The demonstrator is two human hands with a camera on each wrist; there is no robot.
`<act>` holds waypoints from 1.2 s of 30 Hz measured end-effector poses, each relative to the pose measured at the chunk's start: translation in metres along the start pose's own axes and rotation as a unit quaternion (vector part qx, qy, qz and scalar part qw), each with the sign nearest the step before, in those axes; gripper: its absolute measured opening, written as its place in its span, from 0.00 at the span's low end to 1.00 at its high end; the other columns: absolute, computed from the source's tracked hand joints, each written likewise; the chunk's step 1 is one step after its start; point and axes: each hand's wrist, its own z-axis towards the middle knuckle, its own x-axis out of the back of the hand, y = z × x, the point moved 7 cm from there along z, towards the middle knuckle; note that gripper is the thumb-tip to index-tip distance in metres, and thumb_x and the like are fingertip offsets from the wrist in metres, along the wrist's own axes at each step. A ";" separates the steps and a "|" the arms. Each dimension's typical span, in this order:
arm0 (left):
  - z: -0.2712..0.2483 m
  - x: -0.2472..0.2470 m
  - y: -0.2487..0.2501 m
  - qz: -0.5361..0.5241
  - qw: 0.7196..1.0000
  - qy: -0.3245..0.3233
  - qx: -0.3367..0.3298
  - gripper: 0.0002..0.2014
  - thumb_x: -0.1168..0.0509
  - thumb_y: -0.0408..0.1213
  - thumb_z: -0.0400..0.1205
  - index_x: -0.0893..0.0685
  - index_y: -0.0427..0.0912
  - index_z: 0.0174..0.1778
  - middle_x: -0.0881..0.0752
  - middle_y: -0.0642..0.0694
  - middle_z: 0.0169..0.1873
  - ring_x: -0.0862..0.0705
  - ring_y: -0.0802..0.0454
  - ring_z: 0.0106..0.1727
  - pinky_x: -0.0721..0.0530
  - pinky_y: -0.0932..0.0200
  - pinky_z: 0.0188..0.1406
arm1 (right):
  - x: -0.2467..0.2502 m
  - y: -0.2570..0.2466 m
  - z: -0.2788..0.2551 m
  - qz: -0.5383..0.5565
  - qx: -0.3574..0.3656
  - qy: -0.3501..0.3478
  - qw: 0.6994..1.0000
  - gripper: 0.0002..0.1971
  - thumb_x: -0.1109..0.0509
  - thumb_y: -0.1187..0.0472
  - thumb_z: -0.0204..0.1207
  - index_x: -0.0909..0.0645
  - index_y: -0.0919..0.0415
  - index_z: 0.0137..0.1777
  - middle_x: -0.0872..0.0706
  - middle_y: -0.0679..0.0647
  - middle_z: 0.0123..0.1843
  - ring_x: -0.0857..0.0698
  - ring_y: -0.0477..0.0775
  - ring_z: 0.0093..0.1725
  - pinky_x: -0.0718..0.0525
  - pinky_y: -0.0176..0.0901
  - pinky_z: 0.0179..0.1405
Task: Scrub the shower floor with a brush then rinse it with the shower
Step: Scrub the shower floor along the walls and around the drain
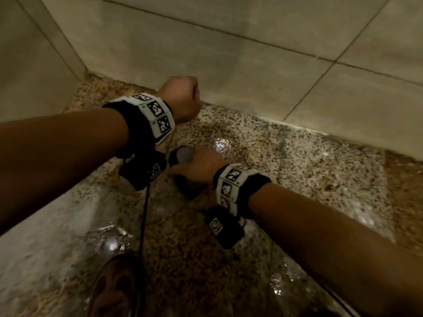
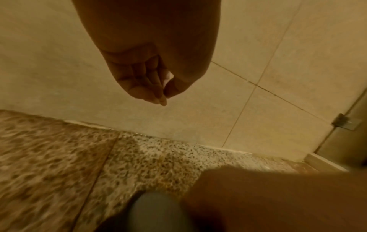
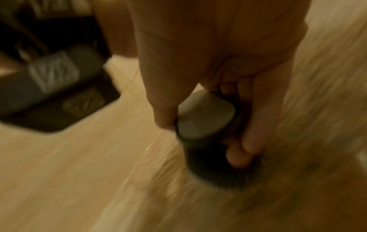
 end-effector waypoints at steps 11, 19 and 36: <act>0.027 -0.067 0.075 -0.047 0.996 -0.048 -0.061 0.03 0.37 0.33 0.79 0.22 0.38 0.40 0.16 0.38 0.40 0.18 0.39 0.44 0.25 0.55 0.39 | 0.086 0.137 0.006 0.117 -0.113 0.238 0.958 0.36 0.35 0.40 0.80 0.35 0.66 0.77 0.19 0.64 0.67 0.17 0.66 0.60 0.22 0.49 0.47; 0.036 -0.082 0.103 -0.021 1.000 -0.017 -0.017 0.09 0.40 0.35 0.80 0.21 0.33 0.48 0.16 0.32 0.47 0.18 0.34 0.48 0.21 0.50 0.42 | 0.110 0.140 0.048 0.139 -0.045 0.218 0.965 0.14 0.36 0.57 0.83 0.19 0.62 0.64 0.13 0.63 0.59 0.15 0.65 0.57 0.24 0.45 0.42; 0.050 -0.108 0.149 0.163 0.982 -0.074 -0.059 0.15 0.43 0.40 0.84 0.25 0.33 0.60 0.19 0.31 0.56 0.18 0.31 0.53 0.28 0.49 0.40 | 0.115 0.177 0.030 0.198 0.033 0.258 0.945 0.24 0.32 0.50 0.79 0.27 0.54 0.73 0.17 0.61 0.66 0.18 0.66 0.64 0.23 0.46 0.58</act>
